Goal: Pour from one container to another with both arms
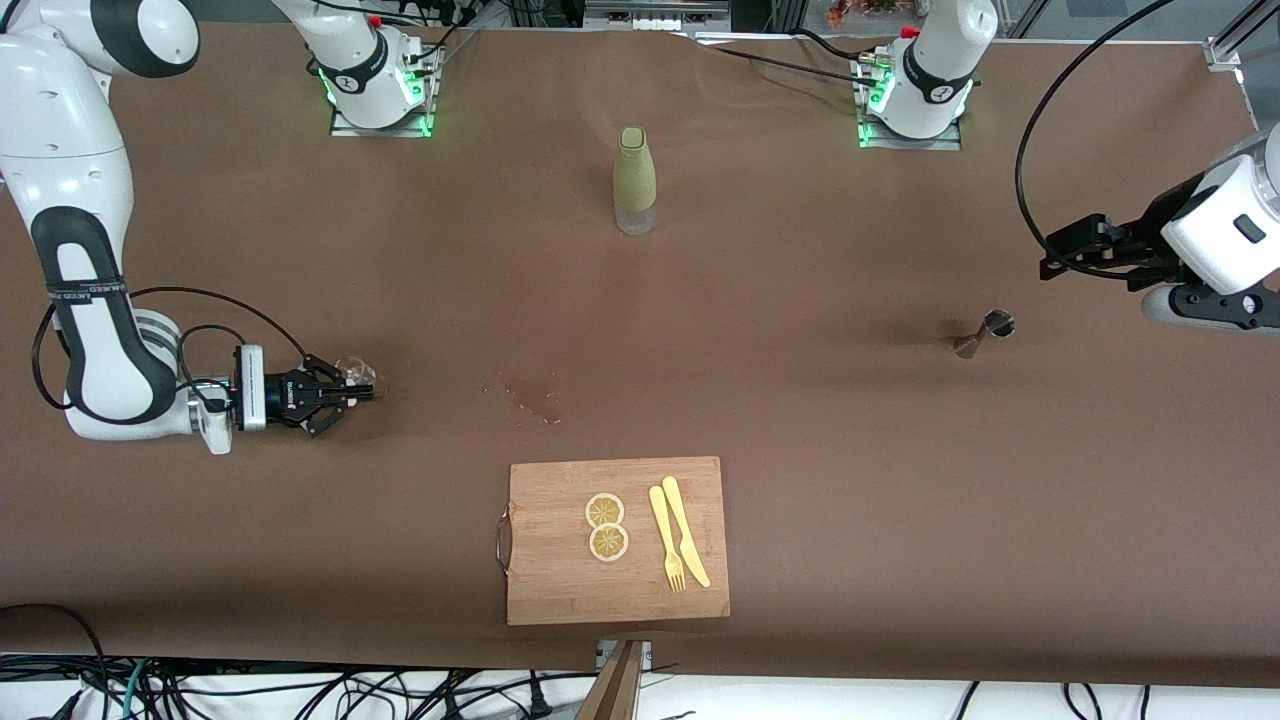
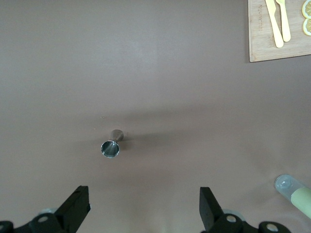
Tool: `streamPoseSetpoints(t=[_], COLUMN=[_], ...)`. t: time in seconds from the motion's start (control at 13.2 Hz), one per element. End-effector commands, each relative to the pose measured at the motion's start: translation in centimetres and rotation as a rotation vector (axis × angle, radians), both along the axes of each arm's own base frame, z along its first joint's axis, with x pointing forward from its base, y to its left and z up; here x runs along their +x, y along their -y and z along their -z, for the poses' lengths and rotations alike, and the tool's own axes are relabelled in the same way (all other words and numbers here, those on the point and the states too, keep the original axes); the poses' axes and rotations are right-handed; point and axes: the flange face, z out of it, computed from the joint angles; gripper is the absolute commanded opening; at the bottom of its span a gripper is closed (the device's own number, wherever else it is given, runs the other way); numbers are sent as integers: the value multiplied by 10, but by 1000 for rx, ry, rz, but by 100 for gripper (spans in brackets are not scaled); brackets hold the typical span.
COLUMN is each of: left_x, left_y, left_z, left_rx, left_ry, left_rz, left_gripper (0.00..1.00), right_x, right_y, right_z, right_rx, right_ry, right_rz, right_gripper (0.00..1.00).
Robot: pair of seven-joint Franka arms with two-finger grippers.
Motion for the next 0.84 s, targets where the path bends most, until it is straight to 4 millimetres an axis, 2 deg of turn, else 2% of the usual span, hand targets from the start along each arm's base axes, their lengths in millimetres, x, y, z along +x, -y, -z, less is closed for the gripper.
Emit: streamPoseSetpoints(t=[0.0,0.08,0.15,0.23,0.46,0.61,0.68,0.76], left_x=[5,5,5,5,5,5,5,5], left_y=[-3,-3,-3,-3,-3,-2,-3,-3], left_z=[-4,-4,-4,-4,-4,-4,-4,-4], left_rx=[17,17,17,17,19,17,19,17], left_ry=[13,13,13,13,13,13,13,13], left_rz=[0,0,-1,-1,0,0,-1,0], left_gripper=[100,100,100,100,100,100,100,100], right_x=[2,4,6,15,27,18,8,-4], right_y=[-14,-17,-16,-12,-4,25,41,55], right_z=[-9,-11,-14,-25,-63,-75,-71,-60], right_rx=[11,11,5,-7,-11,-65,-102,-107], right_ry=[-10,-28,-44,-41,-64,-61,-71,-83], right_rz=[39,51,65,70,34,13,-4,-12], right_gripper=[17,45,91,100,100,100,100,100])
